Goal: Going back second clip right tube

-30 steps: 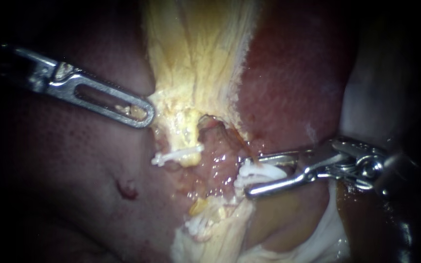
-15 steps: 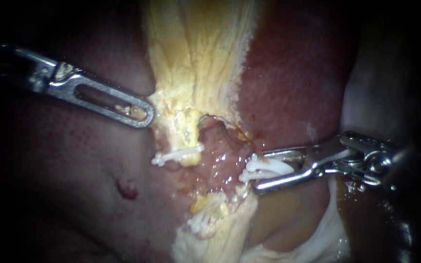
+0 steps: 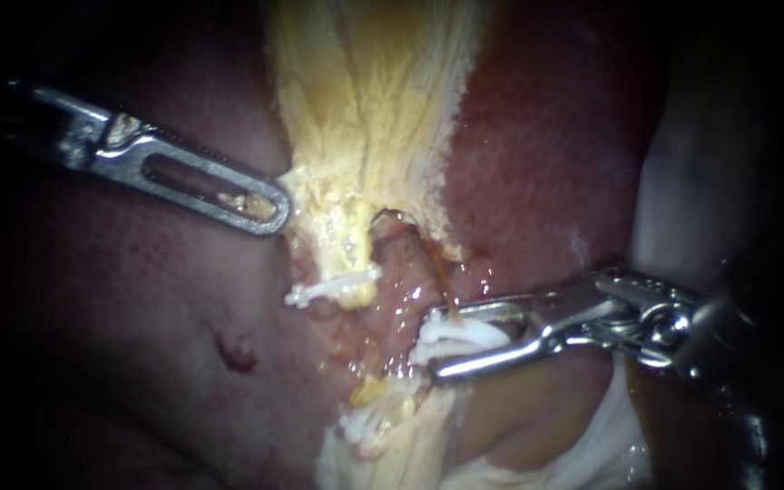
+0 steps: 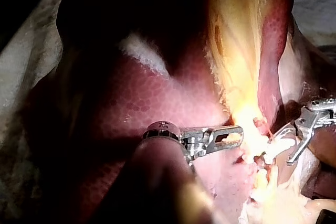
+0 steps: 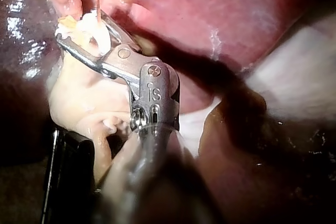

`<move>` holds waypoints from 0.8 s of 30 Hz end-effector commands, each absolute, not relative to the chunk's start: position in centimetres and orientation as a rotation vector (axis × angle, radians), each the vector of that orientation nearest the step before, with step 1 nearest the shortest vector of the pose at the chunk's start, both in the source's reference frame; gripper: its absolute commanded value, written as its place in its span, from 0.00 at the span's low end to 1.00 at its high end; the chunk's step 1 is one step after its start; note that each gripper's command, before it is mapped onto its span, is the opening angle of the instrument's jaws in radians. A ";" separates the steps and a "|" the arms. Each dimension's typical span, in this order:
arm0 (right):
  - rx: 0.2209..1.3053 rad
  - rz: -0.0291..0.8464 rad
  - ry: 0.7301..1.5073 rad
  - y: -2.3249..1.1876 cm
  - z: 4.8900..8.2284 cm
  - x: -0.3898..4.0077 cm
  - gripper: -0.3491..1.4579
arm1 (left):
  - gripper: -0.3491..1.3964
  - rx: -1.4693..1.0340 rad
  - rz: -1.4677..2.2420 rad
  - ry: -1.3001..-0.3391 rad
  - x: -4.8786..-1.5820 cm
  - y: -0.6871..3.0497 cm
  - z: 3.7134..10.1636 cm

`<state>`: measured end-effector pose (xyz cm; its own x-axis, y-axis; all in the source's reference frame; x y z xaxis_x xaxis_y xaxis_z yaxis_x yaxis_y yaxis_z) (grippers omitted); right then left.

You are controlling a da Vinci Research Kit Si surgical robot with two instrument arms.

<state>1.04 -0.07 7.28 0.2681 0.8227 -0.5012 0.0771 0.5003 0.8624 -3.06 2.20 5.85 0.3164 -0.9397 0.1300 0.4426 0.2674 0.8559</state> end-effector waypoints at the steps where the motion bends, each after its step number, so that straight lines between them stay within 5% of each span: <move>1: 0.937 0.617 1.210 -0.08 7.29 1.07 0.47 | 0.00 0.820 -1.056 -0.742 -3.06 2.20 5.86; 12: 0.901 0.568 1.233 -0.09 7.29 1.27 0.47 | 0.00 0.823 -1.055 -0.742 -3.07 2.24 5.91; 24: 0.704 0.342 1.299 -0.20 7.51 1.39 0.47 | 0.00 0.823 -1.056 -0.742 -3.08 2.22 5.88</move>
